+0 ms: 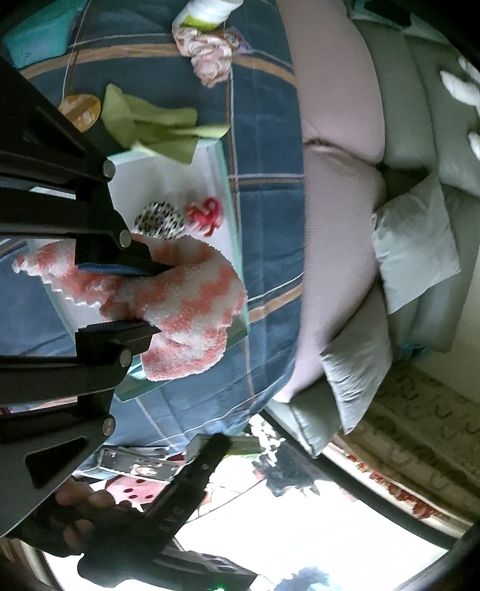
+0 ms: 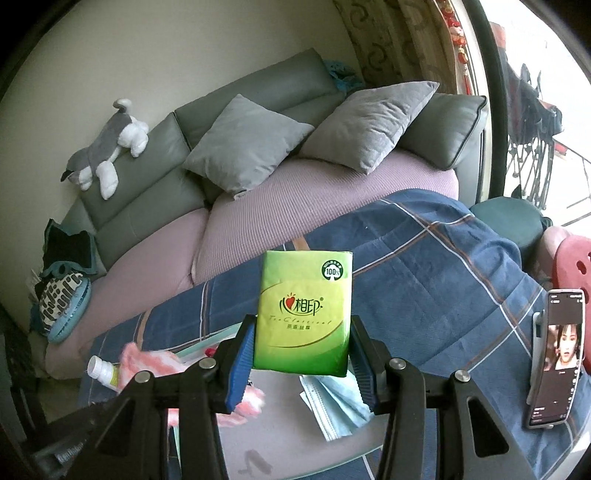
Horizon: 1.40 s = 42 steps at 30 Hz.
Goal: Organize soft objects
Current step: 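Lift the fuzzy cloth and tissue pack and carry both over the white tray, then lower both items into the tray and open both grippers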
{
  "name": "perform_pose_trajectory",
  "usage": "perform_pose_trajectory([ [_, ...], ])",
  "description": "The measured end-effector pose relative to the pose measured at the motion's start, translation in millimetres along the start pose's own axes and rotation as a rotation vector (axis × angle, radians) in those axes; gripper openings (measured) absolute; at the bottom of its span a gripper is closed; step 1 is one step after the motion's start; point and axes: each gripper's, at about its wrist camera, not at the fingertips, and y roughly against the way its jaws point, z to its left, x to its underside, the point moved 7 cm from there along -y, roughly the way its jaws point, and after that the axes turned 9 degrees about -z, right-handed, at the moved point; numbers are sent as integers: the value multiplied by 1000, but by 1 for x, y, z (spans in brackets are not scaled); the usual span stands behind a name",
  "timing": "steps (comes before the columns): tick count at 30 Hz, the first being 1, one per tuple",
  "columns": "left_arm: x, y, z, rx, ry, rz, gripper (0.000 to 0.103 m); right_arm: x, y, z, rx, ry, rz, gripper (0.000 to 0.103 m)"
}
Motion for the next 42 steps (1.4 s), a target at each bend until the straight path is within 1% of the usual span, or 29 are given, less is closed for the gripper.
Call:
perform_pose_trajectory([
  [4, 14, -10, -9, 28, -7, 58, 21, 2, -4, 2, -8, 6, 12, 51],
  [9, 32, -27, -9, 37, -4, 135, 21, 9, -13, 6, -19, 17, 41, 51],
  [14, 52, -47, 2, 28, 11, 222, 21, 22, -28, 16, -32, 46, 93, 51],
  [19, 63, -60, 21, -3, 53, 270, 21, 39, -45, 27, -48, 77, 154, 51],
  [22, 68, -66, 35, -25, 87, 289, 21, 52, -58, 32, -55, 88, 205, 51],
  [27, 72, -72, 57, -88, 113, 300, 21, 76, -79, 43, -64, 126, 292, 51],
  [30, 73, -72, 66, -96, 135, 299, 21, 89, -92, 47, -61, 142, 341, 51],
  [33, 73, -73, 74, -123, 143, 298, 21, 100, -101, 48, -54, 151, 380, 51],
  [37, 75, -76, 81, -124, 168, 307, 22, 109, -108, 47, -38, 153, 416, 51],
  [42, 76, -77, 83, -126, 173, 312, 22, 115, -113, 43, -26, 150, 447, 51],
])
